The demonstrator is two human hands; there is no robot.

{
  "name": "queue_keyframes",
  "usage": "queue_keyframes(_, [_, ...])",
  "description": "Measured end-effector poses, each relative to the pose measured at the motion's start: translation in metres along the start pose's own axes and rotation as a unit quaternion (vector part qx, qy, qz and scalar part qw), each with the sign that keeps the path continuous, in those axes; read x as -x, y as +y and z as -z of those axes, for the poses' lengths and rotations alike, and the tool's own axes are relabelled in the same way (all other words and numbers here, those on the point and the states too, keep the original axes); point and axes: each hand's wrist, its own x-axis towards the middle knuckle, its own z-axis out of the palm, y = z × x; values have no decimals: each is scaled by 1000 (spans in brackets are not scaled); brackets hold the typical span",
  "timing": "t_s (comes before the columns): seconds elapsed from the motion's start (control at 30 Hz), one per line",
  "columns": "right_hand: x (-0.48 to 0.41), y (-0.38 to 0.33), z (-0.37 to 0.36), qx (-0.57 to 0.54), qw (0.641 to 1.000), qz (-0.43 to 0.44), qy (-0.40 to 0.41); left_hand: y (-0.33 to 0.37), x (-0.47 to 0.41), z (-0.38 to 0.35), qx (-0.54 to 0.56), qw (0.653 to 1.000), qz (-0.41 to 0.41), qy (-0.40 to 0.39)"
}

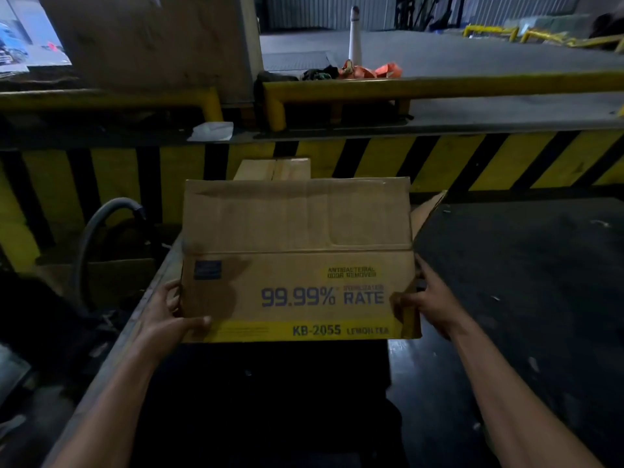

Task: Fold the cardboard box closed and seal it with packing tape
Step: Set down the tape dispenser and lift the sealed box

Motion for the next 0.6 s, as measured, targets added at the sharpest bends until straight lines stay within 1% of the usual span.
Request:
queue_keyframes(0.1, [1, 1, -5, -39, 999, -11, -3, -6, -8, -4, -29, 1000, 0, -2])
queue_keyframes(0.17, [-1, 0, -8, -51, 998, -14, 22, -8, -14, -4, -46, 999, 7, 5])
queue_keyframes(0.27, [-5, 0, -2, -44, 998, -2, 42, 1, -15, 4, -23, 999, 32, 8])
queue_keyframes(0.3, [-6, 1, 3, -45, 998, 5, 31, 7, -14, 6, -16, 999, 49, -8])
queue_keyframes(0.37, [-9, 0, 11, -36, 999, 11, -10, 20, -14, 12, -56, 995, 68, -51])
queue_keyframes(0.43, [-10, -1, 9, -11, 999, 19, -42, 32, -19, 12, -63, 995, 35, -70])
queue_keyframes(0.5, [-9, -3, 1, 5, 999, 23, -39, 41, -24, 7, -46, 997, -9, -69])
queue_keyframes(0.6, [-7, -7, -4, -20, 999, 8, -37, 45, -28, 2, -21, 997, -49, -58])
